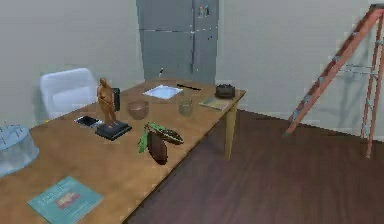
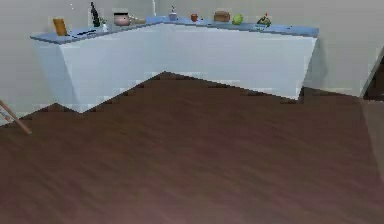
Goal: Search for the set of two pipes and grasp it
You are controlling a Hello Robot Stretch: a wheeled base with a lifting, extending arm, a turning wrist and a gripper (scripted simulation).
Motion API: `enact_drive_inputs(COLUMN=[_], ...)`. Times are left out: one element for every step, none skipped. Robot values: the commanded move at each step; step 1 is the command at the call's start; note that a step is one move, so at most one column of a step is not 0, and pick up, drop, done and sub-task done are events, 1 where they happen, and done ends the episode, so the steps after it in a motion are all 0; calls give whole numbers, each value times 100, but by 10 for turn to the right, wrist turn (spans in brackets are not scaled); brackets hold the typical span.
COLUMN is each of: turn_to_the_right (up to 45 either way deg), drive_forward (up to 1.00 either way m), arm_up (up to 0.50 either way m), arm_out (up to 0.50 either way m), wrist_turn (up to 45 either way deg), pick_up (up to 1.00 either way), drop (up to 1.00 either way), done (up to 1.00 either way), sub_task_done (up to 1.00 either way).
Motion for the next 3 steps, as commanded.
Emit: enact_drive_inputs(turn_to_the_right=[-450, -450, -150], drive_forward=[0, 0, 0], arm_up=[0, 0, 0], arm_out=[0, 0, 0], wrist_turn=[0, 0, 0], pick_up=[0, 0, 0], drop=[0, 0, 0], done=[0, 0, 0], sub_task_done=[0, 0, 0])
